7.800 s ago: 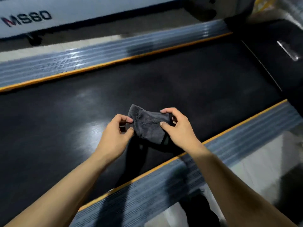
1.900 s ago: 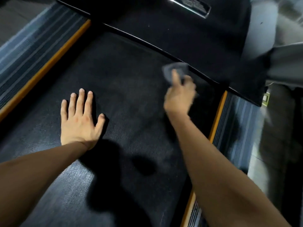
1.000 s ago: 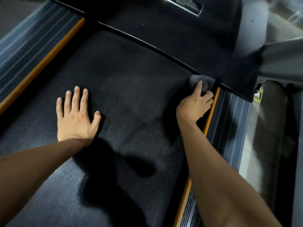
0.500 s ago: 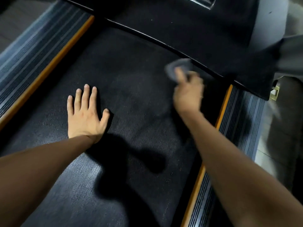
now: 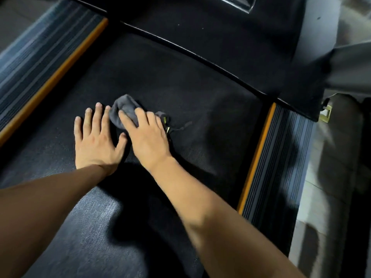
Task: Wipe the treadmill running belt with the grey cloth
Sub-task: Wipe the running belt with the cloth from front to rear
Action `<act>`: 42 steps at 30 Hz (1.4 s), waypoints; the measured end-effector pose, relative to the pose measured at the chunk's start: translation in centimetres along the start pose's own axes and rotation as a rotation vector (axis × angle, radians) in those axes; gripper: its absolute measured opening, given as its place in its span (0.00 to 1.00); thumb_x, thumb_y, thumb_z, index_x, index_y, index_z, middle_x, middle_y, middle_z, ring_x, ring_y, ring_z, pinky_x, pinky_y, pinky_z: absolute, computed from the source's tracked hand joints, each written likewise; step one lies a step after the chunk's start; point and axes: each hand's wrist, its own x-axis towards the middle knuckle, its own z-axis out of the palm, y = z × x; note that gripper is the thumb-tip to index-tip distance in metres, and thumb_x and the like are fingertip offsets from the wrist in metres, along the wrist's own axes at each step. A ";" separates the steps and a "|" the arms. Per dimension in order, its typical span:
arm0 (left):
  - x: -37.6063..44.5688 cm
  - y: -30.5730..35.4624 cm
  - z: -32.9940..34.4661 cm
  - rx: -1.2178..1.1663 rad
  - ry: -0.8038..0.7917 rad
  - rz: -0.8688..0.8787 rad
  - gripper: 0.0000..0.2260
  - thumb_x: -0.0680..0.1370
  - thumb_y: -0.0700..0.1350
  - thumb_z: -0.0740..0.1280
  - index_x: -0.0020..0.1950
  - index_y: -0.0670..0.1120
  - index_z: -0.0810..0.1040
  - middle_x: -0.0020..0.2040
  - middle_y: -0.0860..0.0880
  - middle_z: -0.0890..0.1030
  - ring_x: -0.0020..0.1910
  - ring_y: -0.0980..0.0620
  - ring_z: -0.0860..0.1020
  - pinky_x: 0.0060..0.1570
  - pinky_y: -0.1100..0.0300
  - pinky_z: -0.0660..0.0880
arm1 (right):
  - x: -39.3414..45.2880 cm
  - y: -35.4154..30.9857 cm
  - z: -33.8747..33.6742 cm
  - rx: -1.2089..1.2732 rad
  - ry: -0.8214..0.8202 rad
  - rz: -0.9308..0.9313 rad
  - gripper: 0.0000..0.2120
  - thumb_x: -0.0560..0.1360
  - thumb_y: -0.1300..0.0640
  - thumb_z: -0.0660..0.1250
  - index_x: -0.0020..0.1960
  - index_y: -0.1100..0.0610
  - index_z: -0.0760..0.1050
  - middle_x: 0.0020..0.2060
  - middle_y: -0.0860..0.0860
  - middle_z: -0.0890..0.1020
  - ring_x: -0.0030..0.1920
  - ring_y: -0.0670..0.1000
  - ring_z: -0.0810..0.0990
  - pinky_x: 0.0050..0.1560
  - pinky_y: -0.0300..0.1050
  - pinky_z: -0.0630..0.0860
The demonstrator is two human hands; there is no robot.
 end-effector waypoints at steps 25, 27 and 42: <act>-13.9 0.5 -1.3 -0.010 -0.028 -0.212 0.31 0.80 0.56 0.54 0.82 0.48 0.57 0.83 0.44 0.54 0.82 0.43 0.51 0.79 0.41 0.51 | -7.4 19.4 -3.0 0.051 0.248 0.364 0.24 0.79 0.62 0.61 0.73 0.48 0.67 0.67 0.63 0.68 0.61 0.68 0.69 0.62 0.66 0.68; -13.2 0.6 -1.0 0.006 -0.036 -0.217 0.31 0.81 0.56 0.54 0.83 0.48 0.55 0.83 0.45 0.53 0.83 0.43 0.50 0.79 0.41 0.51 | -6.5 17.2 -2.4 0.125 0.223 0.246 0.20 0.80 0.59 0.63 0.71 0.49 0.71 0.64 0.59 0.71 0.61 0.60 0.71 0.65 0.60 0.69; -13.3 0.3 -0.6 0.012 -0.059 -0.205 0.34 0.79 0.58 0.56 0.83 0.47 0.54 0.83 0.44 0.53 0.83 0.43 0.50 0.79 0.39 0.52 | 15.7 0.6 3.7 0.111 0.081 -0.117 0.25 0.77 0.58 0.61 0.74 0.49 0.67 0.67 0.59 0.70 0.61 0.62 0.71 0.62 0.59 0.68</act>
